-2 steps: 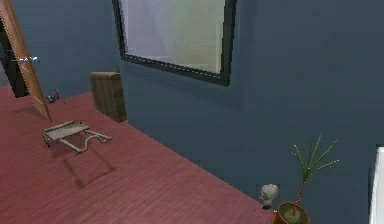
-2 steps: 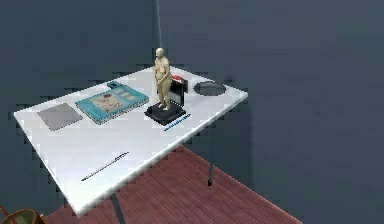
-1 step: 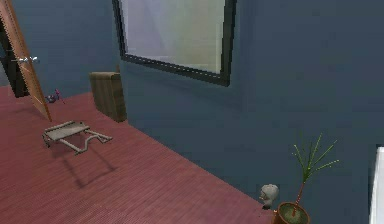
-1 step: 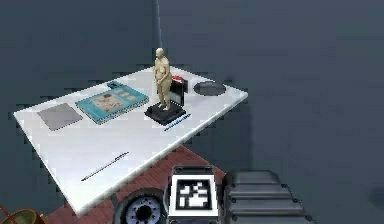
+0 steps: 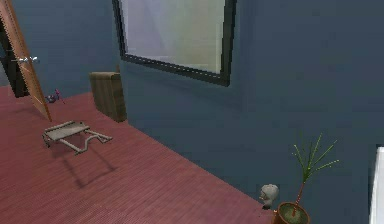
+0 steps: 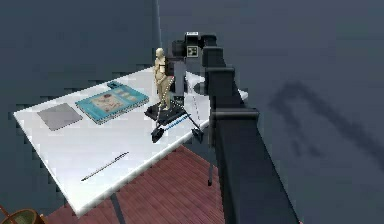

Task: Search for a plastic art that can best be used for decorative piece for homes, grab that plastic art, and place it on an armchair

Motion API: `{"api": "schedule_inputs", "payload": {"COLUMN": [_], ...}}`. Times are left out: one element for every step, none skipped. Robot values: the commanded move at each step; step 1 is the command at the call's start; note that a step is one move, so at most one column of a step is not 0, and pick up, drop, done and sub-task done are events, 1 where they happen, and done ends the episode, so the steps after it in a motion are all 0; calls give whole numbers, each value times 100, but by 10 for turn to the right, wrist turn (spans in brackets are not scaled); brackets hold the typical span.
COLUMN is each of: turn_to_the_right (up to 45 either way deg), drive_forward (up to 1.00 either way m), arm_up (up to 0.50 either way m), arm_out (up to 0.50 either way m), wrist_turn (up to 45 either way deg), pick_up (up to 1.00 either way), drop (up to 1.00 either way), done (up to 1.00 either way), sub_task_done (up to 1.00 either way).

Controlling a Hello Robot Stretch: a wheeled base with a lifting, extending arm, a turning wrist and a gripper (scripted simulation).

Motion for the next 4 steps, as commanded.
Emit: {"api": "schedule_inputs", "payload": {"turn_to_the_right": [0, 0, 0, 0], "drive_forward": [0, 0, 0, 0], "arm_up": [0, 0, 0, 0], "arm_out": [0, 0, 0, 0], "wrist_turn": [450, 450, 450, 150], "pick_up": [0, 0, 0, 0], "drop": [0, 0, 0, 0], "done": [0, 0, 0, 0], "sub_task_done": [0, 0, 0, 0]}}
